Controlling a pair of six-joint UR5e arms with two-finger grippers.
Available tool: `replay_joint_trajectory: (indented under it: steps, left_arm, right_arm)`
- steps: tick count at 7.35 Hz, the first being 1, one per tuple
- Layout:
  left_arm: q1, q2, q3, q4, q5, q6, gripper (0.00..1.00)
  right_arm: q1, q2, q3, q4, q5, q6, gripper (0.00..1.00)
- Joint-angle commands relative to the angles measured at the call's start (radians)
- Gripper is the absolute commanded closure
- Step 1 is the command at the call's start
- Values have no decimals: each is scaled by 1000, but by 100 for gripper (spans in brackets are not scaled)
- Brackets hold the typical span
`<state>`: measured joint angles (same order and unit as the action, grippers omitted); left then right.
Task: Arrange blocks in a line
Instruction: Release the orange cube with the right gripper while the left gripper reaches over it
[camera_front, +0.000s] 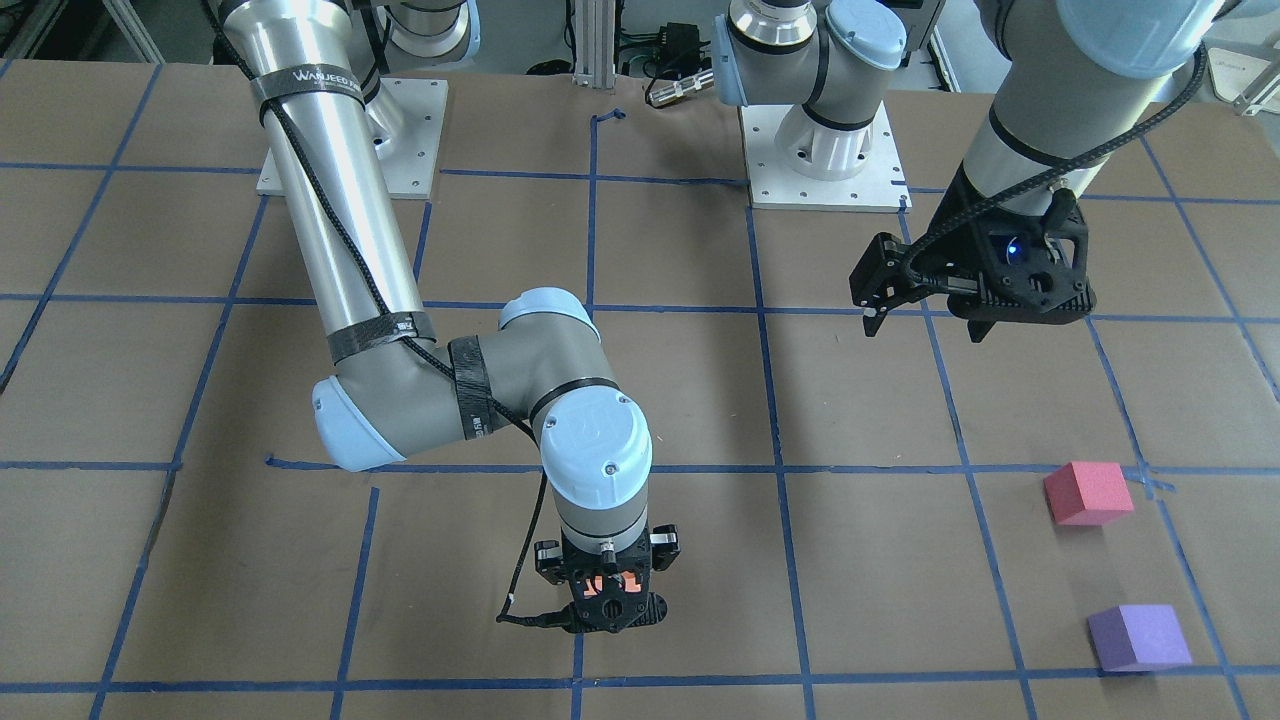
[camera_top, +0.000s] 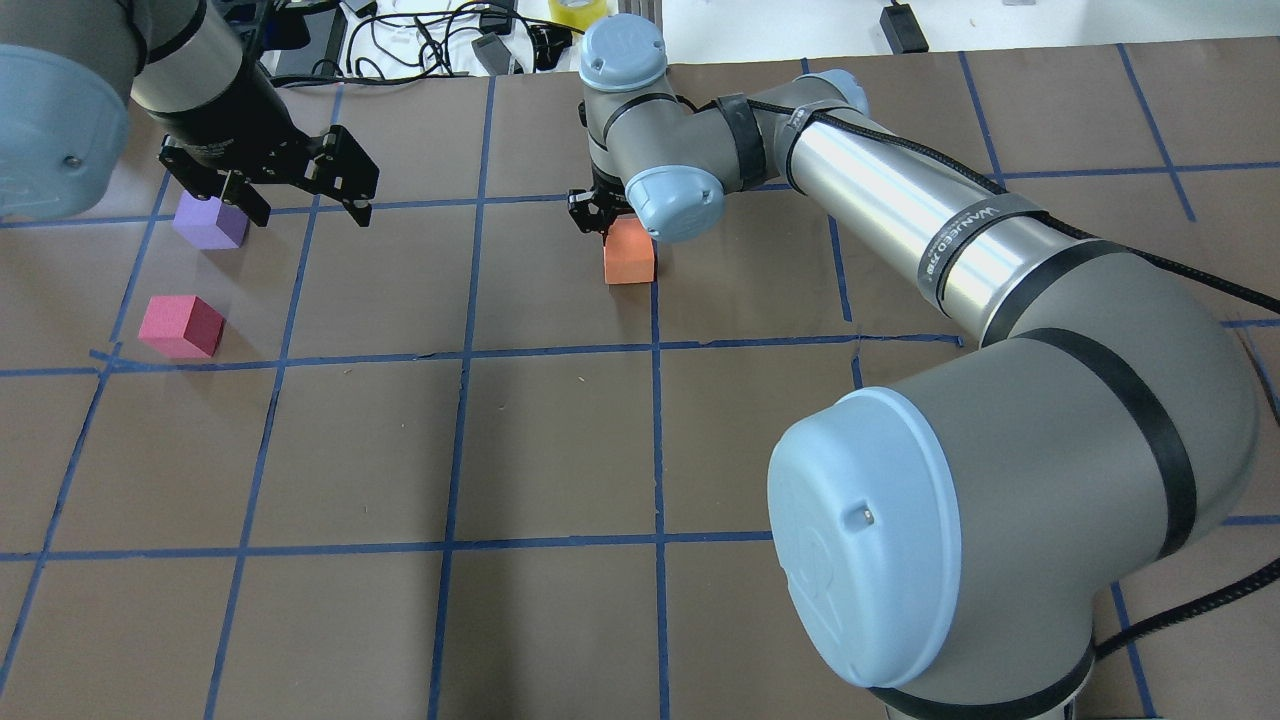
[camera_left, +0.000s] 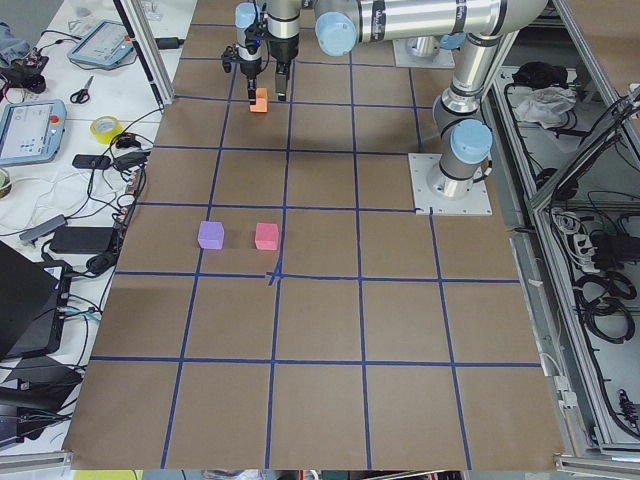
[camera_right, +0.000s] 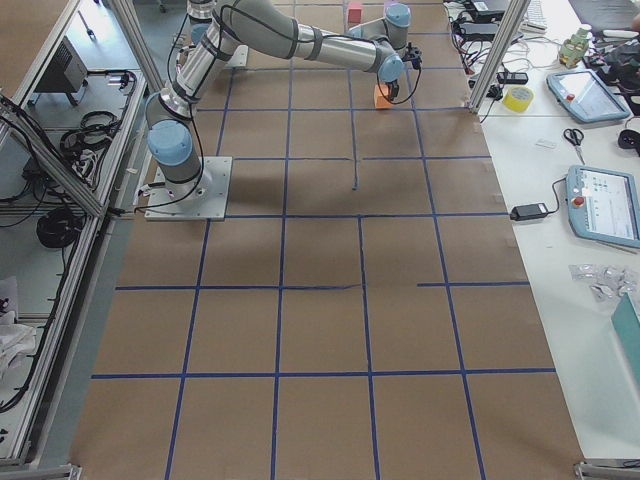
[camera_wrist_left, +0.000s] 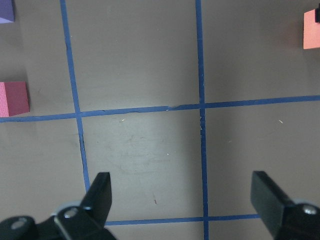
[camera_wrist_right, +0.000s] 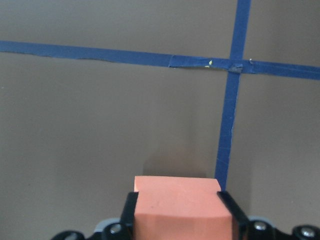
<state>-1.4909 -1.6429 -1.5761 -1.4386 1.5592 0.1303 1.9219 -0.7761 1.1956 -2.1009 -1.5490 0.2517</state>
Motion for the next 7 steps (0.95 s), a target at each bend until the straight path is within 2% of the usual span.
replay_joint_trajectory:
  steps: [1,3,6,7]
  left_arm:
    - [-8,-3,-1,1,-7,-1,0]
    - [-8,-11,1,1,-7,-1,0]
    - [-11,-44,7,33,-21,-53,2]
    - [-34,-84,5,87,-19,-35,2]
  right_arm:
    - [2,-11,-2,1,6,12,0]
    - [0,-90,-13,53,20,14,0]
    - [-76,-289,4,276,17,-8,0]
    - [-133,-340,8,370,12,-106,0]
